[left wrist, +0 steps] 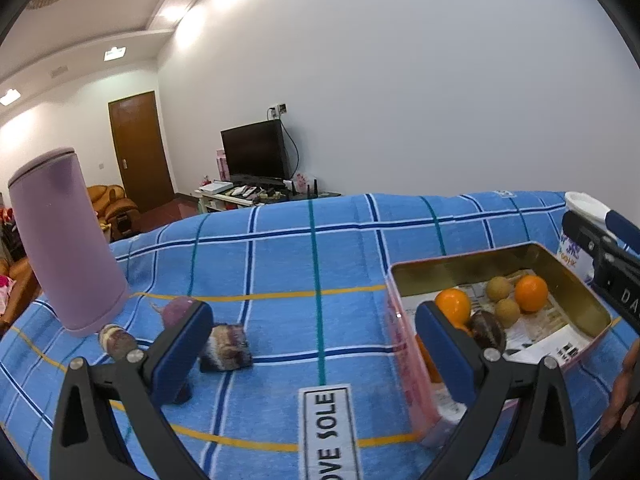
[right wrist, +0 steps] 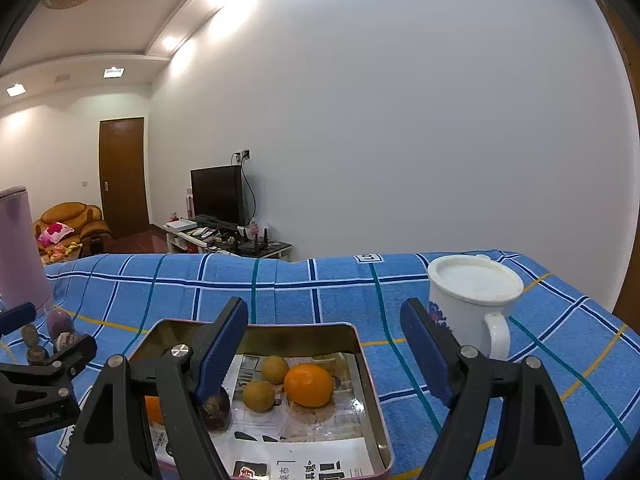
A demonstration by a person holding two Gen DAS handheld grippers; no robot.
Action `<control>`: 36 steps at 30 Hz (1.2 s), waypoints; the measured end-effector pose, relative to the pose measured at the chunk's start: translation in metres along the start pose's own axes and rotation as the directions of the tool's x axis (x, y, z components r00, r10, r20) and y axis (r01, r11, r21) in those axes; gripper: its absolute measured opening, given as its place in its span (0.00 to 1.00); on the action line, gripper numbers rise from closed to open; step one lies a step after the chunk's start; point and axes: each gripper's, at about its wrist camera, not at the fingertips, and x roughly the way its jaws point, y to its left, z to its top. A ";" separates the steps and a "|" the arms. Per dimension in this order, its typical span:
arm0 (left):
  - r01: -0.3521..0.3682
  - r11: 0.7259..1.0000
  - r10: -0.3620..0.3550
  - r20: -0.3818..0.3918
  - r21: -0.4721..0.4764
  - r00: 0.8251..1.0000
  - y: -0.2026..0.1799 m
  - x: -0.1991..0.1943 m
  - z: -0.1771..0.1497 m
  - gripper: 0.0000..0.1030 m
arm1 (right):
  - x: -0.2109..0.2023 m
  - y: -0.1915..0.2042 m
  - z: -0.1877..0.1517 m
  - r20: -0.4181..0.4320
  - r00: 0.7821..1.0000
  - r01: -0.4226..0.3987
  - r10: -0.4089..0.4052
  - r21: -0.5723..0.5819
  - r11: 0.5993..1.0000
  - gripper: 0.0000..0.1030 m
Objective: Organize fruits
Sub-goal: 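Withdraw both open tools from the tin box toward the remaining fruits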
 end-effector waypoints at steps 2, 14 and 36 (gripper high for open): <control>-0.008 1.000 0.008 0.005 0.012 1.000 0.004 -0.001 -0.001 1.00 | -0.002 0.003 0.000 -0.011 1.000 0.000 0.000 0.013 1.000 0.77; -0.036 0.999 0.036 0.002 0.018 0.999 0.035 -0.002 -0.006 1.00 | 0.000 0.036 -0.006 -0.088 0.996 -0.010 0.012 0.015 1.000 0.77; -0.120 0.992 0.119 -0.034 -0.027 0.992 0.123 0.006 -0.017 1.00 | 0.003 0.128 -0.011 -0.130 0.980 -0.149 0.148 0.005 0.989 0.77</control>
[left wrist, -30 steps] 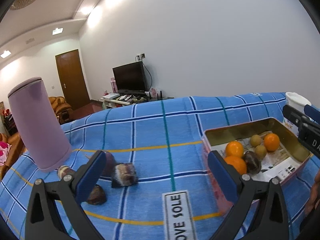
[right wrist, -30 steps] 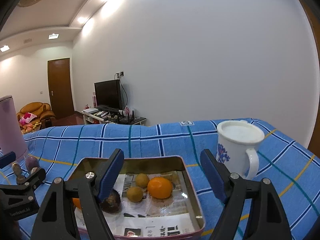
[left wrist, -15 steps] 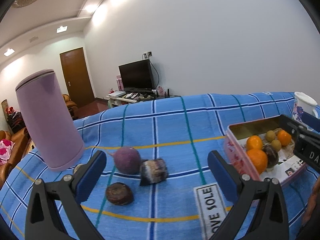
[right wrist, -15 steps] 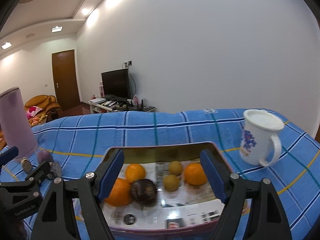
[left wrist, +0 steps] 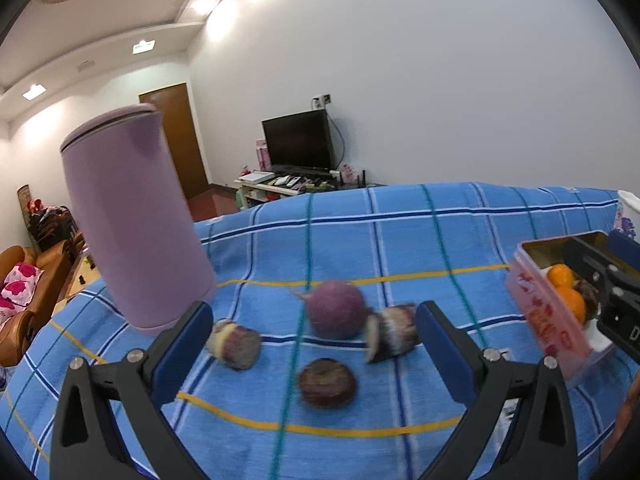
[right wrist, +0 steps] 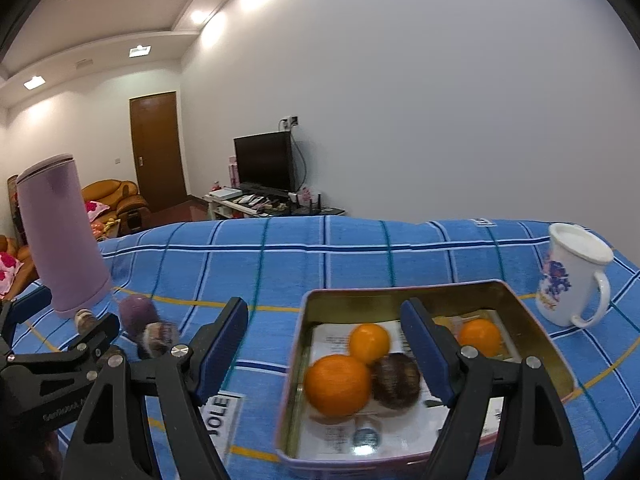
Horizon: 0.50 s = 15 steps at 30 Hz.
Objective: Organize fruits
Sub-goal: 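Withdraw both open tools from the tin box toward the remaining fruits, then grasp a sugarcane piece with the left tool while the right tool grasps a brown round fruit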
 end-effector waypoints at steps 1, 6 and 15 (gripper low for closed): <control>-0.004 1.000 0.004 -0.004 -0.005 1.000 0.004 0.001 0.000 1.00 | 0.001 0.004 0.000 -0.004 1.000 -0.010 0.010 -0.002 1.000 0.77; -0.018 0.999 0.016 -0.036 -0.051 0.999 0.033 0.010 -0.002 1.00 | 0.007 0.022 0.001 -0.025 0.999 -0.036 0.036 -0.022 0.999 0.77; -0.096 0.981 0.075 -0.127 -0.167 0.989 0.092 0.033 -0.009 1.00 | 0.018 0.064 -0.001 -0.085 0.991 -0.113 0.108 -0.064 0.991 0.77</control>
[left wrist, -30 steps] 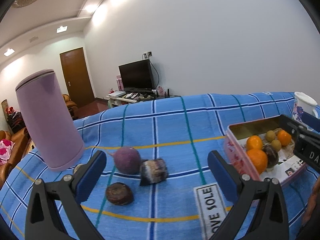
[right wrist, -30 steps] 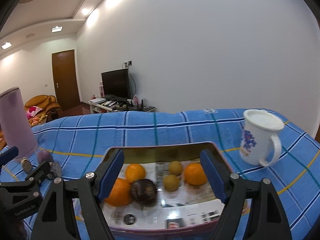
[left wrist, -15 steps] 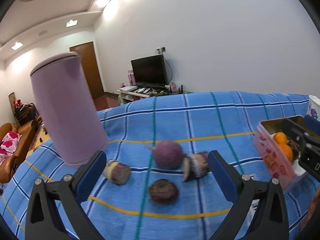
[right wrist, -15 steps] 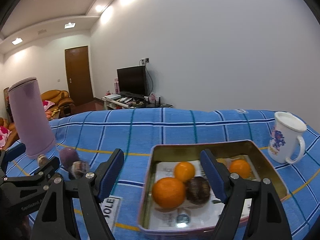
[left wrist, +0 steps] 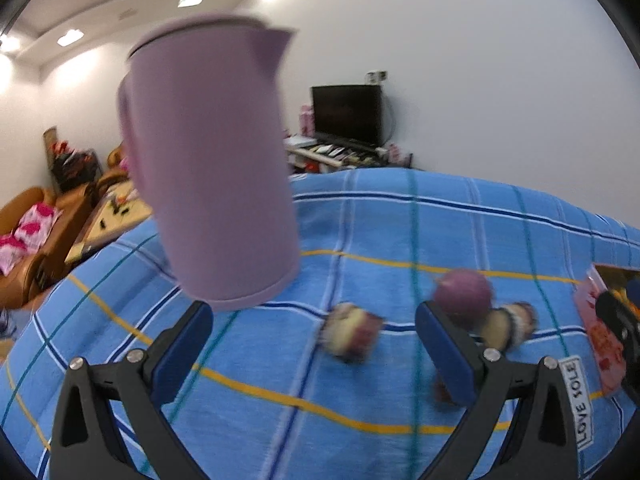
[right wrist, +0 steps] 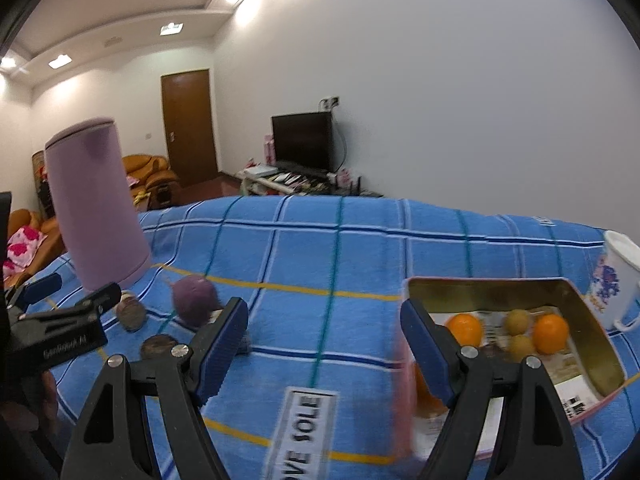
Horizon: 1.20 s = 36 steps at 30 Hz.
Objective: Organize fruits
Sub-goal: 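Grasp a sugarcane piece with the left tool while the right tool grasps a brown round fruit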
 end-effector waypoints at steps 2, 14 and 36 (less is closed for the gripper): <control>-0.014 0.999 0.013 -0.026 -0.031 1.000 0.013 0.006 0.000 1.00 | 0.005 0.009 0.000 -0.026 0.999 -0.020 0.019 -0.011 1.000 0.77; -0.062 0.989 0.044 -0.133 -0.131 0.990 0.059 0.027 -0.002 0.98 | 0.049 0.087 -0.018 -0.312 0.915 -0.293 0.257 -0.076 0.953 0.65; 0.150 0.988 -0.147 -0.103 0.025 0.984 0.018 0.025 -0.001 0.97 | 0.038 0.093 -0.019 -0.289 0.921 -0.300 0.259 -0.104 0.948 0.41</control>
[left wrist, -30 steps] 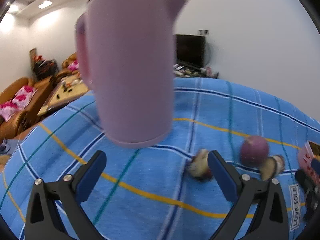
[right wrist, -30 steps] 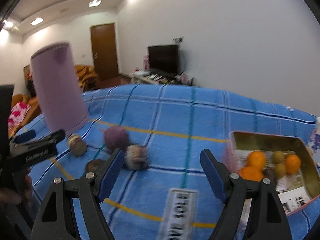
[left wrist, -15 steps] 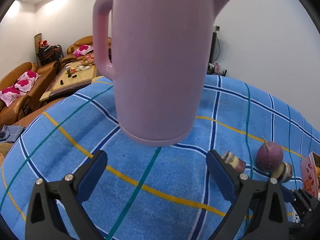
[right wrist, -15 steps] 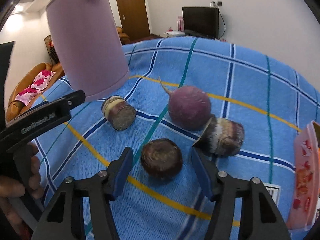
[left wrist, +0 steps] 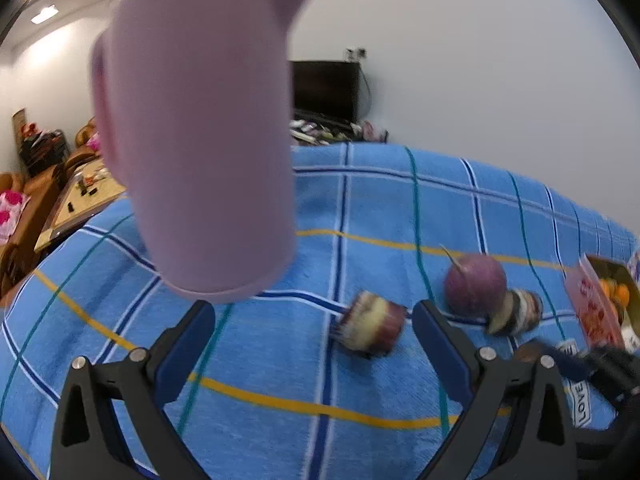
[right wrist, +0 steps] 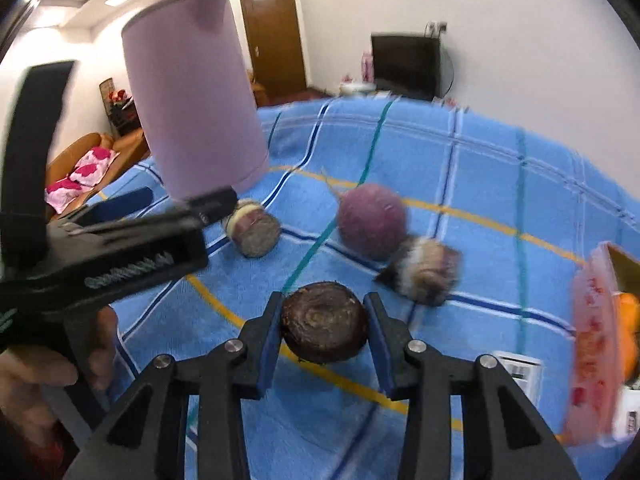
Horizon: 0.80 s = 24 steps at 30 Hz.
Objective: Organize fruits
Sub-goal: 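Grasp a sugarcane piece with the left tool while the right tool grasps a brown round fruit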
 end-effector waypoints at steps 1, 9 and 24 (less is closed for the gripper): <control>0.005 1.000 -0.005 -0.010 0.006 1.000 -0.003 0.002 0.001 0.97 | -0.005 -0.001 -0.002 0.020 1.000 0.016 -0.016 -0.007 1.000 0.41; 0.008 0.990 0.010 -0.131 0.142 0.991 -0.039 0.027 0.012 0.82 | -0.038 -0.039 -0.011 0.125 0.985 0.109 -0.116 0.064 0.992 0.41; 0.095 0.993 -0.080 -0.197 0.068 0.977 -0.024 0.056 0.016 0.46 | -0.036 -0.053 -0.011 0.083 0.993 0.070 -0.081 0.124 0.990 0.41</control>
